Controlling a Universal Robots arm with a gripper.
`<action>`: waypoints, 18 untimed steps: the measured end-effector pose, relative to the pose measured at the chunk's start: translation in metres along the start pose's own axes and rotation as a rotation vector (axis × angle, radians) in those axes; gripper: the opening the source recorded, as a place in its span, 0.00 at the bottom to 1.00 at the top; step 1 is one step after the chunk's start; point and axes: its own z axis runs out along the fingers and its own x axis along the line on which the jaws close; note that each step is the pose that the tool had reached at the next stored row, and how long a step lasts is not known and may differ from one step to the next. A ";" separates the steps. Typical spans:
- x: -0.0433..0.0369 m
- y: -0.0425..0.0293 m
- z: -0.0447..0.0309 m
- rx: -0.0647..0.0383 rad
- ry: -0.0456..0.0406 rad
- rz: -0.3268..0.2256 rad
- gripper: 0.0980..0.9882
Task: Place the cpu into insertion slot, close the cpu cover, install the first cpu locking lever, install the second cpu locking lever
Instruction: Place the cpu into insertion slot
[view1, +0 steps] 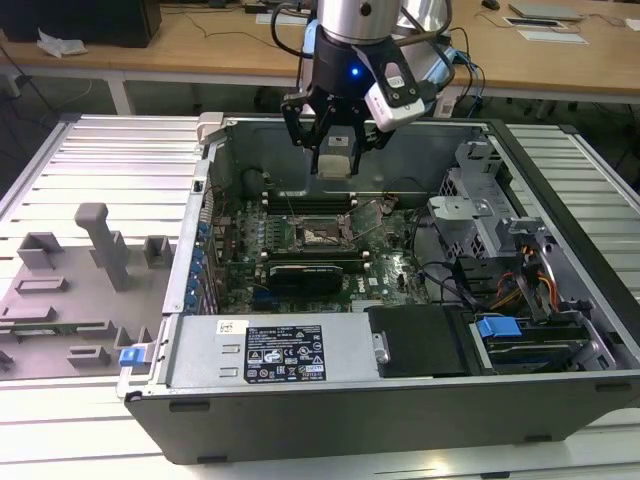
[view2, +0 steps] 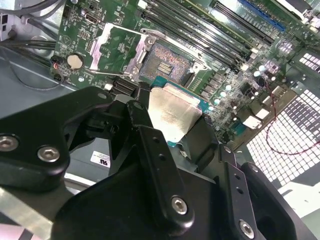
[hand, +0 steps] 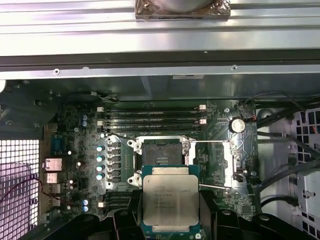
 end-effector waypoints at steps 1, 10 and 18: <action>0.0000 0.0001 0.0009 0.000 0.0000 0.000 0.50; 0.0005 0.0049 0.0169 0.006 -0.0004 0.002 0.50; 0.0005 0.0044 0.0235 0.002 -0.0198 0.234 0.50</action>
